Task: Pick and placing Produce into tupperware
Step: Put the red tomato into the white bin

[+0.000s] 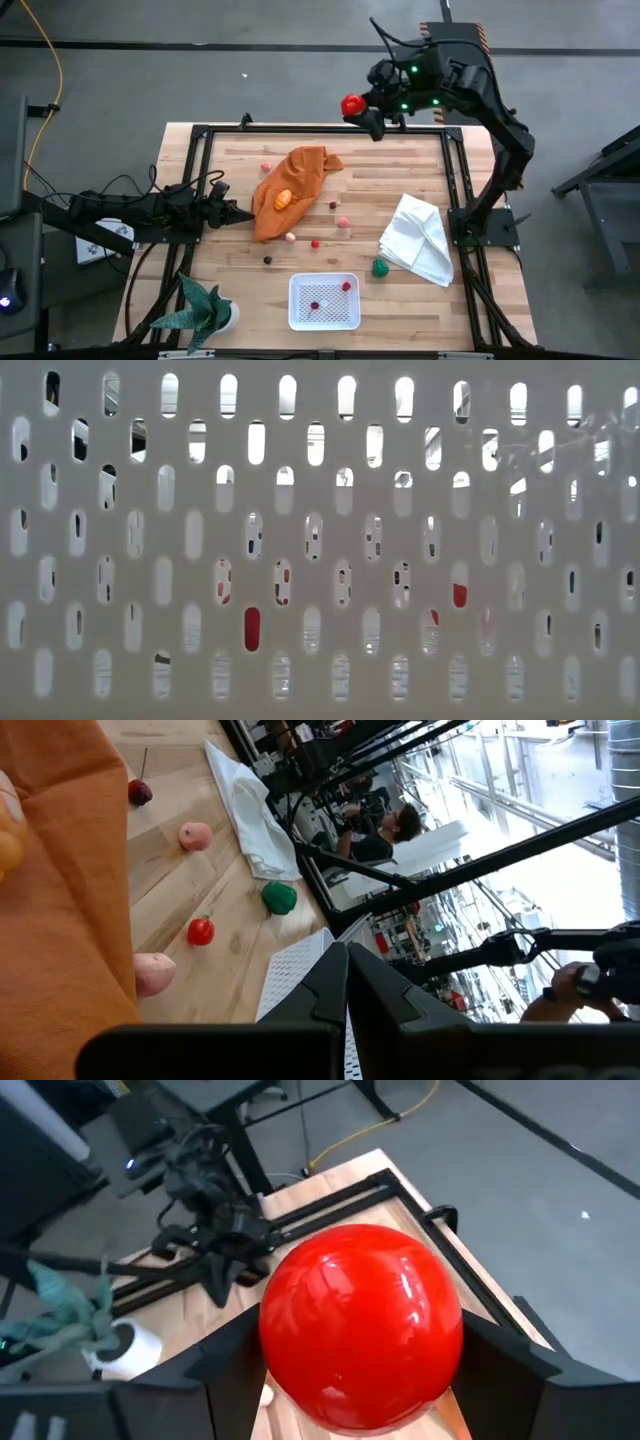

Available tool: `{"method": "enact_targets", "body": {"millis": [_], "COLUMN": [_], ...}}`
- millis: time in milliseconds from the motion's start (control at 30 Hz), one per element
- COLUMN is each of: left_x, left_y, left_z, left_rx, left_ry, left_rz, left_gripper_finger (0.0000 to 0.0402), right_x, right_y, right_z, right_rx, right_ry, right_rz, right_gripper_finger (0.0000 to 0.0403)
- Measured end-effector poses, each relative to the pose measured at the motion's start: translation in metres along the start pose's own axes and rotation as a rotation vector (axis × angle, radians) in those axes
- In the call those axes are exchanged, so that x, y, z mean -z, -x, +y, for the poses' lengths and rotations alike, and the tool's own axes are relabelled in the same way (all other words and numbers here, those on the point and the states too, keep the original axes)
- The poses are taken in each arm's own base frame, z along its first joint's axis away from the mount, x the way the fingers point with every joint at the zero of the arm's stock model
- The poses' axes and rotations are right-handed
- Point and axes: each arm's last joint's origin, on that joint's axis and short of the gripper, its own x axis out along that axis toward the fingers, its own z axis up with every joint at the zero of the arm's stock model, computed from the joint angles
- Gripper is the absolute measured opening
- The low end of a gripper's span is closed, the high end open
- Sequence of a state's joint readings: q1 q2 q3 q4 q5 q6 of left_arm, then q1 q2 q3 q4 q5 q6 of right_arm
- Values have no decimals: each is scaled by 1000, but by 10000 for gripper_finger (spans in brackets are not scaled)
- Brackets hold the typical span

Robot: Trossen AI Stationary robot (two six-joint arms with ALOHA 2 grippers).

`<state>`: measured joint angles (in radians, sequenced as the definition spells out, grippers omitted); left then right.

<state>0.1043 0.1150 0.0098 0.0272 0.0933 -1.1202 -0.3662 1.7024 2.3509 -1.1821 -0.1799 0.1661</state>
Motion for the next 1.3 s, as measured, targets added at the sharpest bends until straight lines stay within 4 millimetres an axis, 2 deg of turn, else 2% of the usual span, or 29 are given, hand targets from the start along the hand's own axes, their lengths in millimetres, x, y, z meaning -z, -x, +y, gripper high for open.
{"method": "enact_targets", "body": {"millis": [200, 400, 867, 1300], "left_x": [0, 0, 0, 0], "left_y": [0, 0, 0, 0], "left_z": [0, 0, 0, 0], "left_rx": [0, 0, 0, 0], "left_ry": [0, 0, 0, 0], "left_rz": [0, 0, 0, 0], "left_gripper_finger": [1, 1, 1, 1], "right_x": [7, 13, 37, 68], "right_y": [11, 11, 18, 42], "right_z": [14, 37, 114, 180], "right_rx": [-38, -130, -401, -635], "right_ry": [21, 69, 215, 336], "right_rz": [31, 56, 125, 178], "right_gripper_finger": [250, 250, 250, 250]}}
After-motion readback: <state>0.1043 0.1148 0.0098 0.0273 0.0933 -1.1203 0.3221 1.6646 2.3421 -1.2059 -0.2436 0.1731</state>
